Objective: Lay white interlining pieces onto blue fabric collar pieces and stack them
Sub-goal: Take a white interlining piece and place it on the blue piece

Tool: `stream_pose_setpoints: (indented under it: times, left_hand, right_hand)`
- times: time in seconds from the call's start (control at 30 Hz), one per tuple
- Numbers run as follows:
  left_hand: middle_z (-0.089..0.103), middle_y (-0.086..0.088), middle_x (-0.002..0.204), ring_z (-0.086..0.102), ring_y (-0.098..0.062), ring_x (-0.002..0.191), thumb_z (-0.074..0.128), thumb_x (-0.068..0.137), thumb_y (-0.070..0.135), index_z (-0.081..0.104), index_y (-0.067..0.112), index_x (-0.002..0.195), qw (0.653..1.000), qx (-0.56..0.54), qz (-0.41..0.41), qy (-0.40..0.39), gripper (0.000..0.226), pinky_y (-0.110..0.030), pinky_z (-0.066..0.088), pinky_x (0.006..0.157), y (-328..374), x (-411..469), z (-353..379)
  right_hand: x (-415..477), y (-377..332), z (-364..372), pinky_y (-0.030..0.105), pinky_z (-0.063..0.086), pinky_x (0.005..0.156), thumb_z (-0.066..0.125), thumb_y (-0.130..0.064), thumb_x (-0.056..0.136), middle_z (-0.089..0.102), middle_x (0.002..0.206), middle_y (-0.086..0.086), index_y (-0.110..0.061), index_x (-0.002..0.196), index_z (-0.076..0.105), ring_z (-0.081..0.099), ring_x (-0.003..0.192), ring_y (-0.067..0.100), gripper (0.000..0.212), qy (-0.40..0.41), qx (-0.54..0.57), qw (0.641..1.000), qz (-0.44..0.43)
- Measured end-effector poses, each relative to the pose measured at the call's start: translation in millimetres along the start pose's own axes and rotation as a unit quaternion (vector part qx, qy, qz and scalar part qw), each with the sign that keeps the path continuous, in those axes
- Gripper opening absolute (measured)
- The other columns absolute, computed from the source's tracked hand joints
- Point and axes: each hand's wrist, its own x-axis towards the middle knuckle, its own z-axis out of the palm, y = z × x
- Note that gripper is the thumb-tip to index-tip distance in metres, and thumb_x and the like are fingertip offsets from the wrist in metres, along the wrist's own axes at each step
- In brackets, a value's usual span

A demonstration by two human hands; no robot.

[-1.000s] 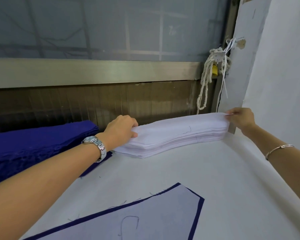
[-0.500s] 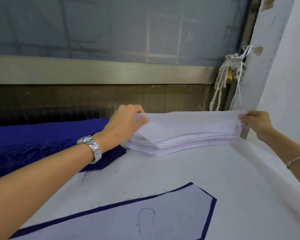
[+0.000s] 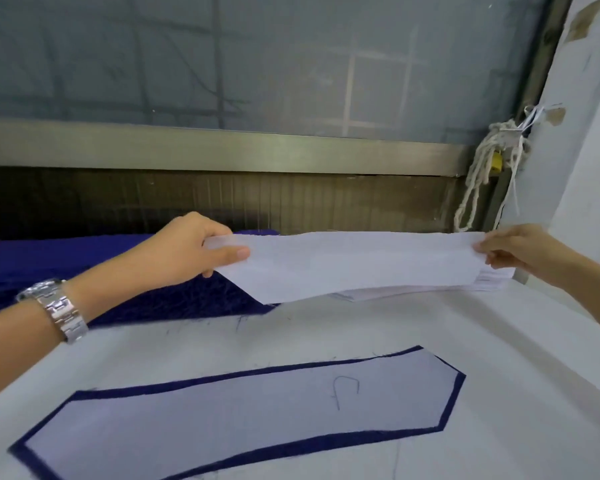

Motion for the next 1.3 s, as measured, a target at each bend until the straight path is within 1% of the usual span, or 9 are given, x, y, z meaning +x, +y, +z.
stream_pose_setpoints:
  times: [0.07,0.2,0.3,0.5,0.6,0.67,0.83,1.0,1.3]
  left_hand:
    - [0.056,0.004,0.051,0.047,-0.007,0.049,0.062,0.09,0.047,0.065,0.029,0.063,0.998,-0.021,-0.041,-0.033,0.032,-0.026,0.039,0.058,-17.3,-20.2,-9.2]
    - [0.059,0.002,0.058,0.044,-0.009,0.049,0.065,0.085,0.045,0.065,0.024,0.061,0.985,-0.086,-0.116,-0.095,0.032,-0.022,0.039,0.054,-48.6,-60.1,-25.6]
    - [0.06,0.0,0.062,0.045,-0.011,0.055,0.071,0.074,0.058,0.075,0.025,0.069,0.969,-0.127,-0.161,-0.14,0.033,-0.02,0.04,0.054,-66.3,-86.8,-35.8]
    - [0.056,-0.005,0.06,0.043,-0.007,0.048,0.084,0.06,0.06,0.08,0.01,0.091,0.938,-0.153,-0.247,-0.187,0.06,-0.015,0.034,0.045,-88.3,-119.5,-39.3]
    - [0.054,-0.007,0.056,0.036,-0.01,0.045,0.084,0.051,0.067,0.069,-0.006,0.107,0.926,-0.127,-0.288,-0.209,0.094,-0.016,0.029,0.042,-98.3,-127.9,-41.4]
    - [0.056,-0.011,0.062,0.036,-0.012,0.045,0.083,0.045,0.075,0.069,-0.003,0.111,0.919,-0.109,-0.298,-0.235,0.103,-0.018,0.025,0.042,-102.5,-132.8,-42.0]
    - [0.074,-0.01,0.086,0.046,-0.008,0.044,0.079,0.053,0.073,0.078,0.013,0.101,0.904,-0.102,-0.293,-0.296,0.077,-0.016,0.025,0.042,-102.5,-139.7,-33.9]
    - [0.071,0.001,0.069,0.048,-0.008,0.04,0.077,0.056,0.065,0.077,0.028,0.068,0.904,-0.112,-0.291,-0.294,0.039,-0.016,0.028,0.041,-101.1,-140.5,-24.6]
    - [0.073,-0.002,0.073,0.053,-0.011,0.045,0.083,0.052,0.074,0.078,0.024,0.083,0.91,-0.101,-0.294,-0.275,0.058,-0.016,0.033,0.044,-107.9,-143.4,-23.3]
  right_hand:
    - [-11.9,-2.2,7.4,0.014,0.055,0.053,0.071,0.002,0.085,0.064,0.058,0.008,-0.003,0.061,0.075,0.061,0.049,0.01,0.025,-0.049,0.003,0.999,-0.007]
    - [-40.7,-3.4,24.8,0.018,0.058,0.058,0.076,-0.013,0.077,0.067,0.067,0.013,-0.006,0.073,0.08,0.063,0.055,0.013,0.009,-0.162,-0.029,0.986,0.005]
    - [-59.8,-4.8,38.7,0.02,0.057,0.058,0.079,-0.016,0.077,0.065,0.067,0.016,0.0,0.071,0.076,0.061,0.057,0.016,0.017,-0.221,-0.085,0.972,0.01]
    - [-81.9,-5.9,48.8,0.022,0.054,0.057,0.088,-0.03,0.069,0.066,0.069,0.018,0.002,0.074,0.072,0.06,0.057,0.017,0.036,-0.289,-0.12,0.949,0.036]
    - [-86.8,4.0,51.9,0.023,0.054,0.06,0.094,-0.043,0.065,0.066,0.07,0.016,-0.003,0.074,0.072,0.061,0.061,0.018,0.047,-0.318,-0.145,0.936,0.048]
    - [-90.2,10.6,55.4,0.025,0.054,0.06,0.094,-0.048,0.062,0.067,0.072,0.016,-0.003,0.076,0.072,0.061,0.063,0.019,0.052,-0.324,-0.159,0.931,0.056]
    - [-99.0,16.1,63.4,0.024,0.054,0.062,0.092,-0.052,0.063,0.068,0.074,0.017,-0.001,0.083,0.072,0.063,0.065,0.018,0.059,-0.341,-0.177,0.921,0.061]
    - [-105.3,15.2,67.1,0.024,0.053,0.058,0.096,-0.05,0.054,0.069,0.074,0.012,-0.006,0.087,0.076,0.06,0.06,0.016,0.059,-0.336,-0.176,0.923,0.057]
    - [-111.6,10.3,68.9,0.025,0.053,0.056,0.091,-0.036,0.061,0.07,0.075,0.015,-0.009,0.082,0.074,0.057,0.057,0.017,0.038,-0.328,-0.177,0.926,0.06]
